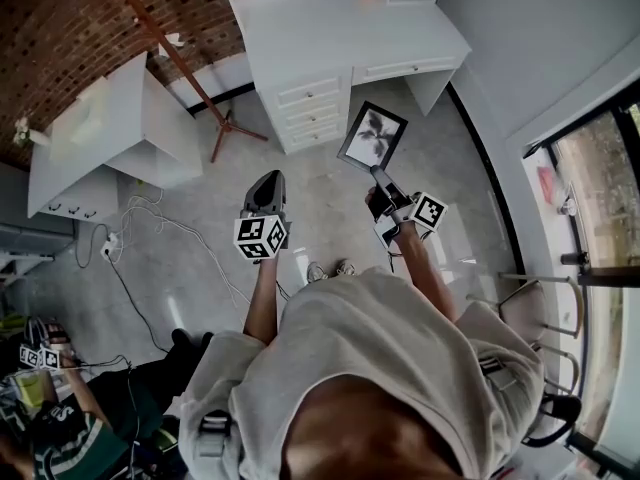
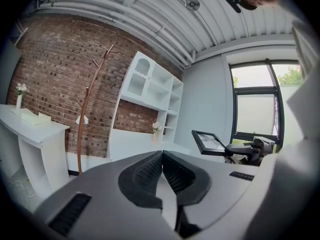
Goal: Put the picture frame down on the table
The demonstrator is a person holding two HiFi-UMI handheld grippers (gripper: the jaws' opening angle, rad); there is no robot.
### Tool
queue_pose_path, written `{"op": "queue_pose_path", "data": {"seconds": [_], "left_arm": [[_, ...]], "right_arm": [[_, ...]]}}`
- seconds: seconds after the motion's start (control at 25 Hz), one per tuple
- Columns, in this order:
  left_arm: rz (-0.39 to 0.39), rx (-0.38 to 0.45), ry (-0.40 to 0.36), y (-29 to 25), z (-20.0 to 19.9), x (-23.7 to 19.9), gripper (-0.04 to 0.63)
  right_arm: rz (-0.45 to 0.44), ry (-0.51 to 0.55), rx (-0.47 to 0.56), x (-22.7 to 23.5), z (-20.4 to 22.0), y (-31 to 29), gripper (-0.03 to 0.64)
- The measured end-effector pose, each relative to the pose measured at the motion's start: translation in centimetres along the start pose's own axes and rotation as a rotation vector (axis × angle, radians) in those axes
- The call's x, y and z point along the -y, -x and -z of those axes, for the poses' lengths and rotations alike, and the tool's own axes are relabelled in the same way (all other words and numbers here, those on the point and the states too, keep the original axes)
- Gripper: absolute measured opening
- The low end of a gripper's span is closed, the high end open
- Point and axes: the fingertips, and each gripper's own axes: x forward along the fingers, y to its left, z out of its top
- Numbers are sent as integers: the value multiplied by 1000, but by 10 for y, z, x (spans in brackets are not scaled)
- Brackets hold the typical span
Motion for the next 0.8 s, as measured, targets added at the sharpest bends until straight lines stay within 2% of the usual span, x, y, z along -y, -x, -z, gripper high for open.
{"op": "queue_pose_path", "data": {"seconds": [0.12, 0.8], "left_arm": [[-6, -6, 0, -3, 3, 6, 17], [-17, -28, 3, -19, 19, 47, 17]], "right_arm": [[-2, -27, 0, 5, -5, 3, 86], [-17, -34, -15, 22, -36, 27, 86]]}}
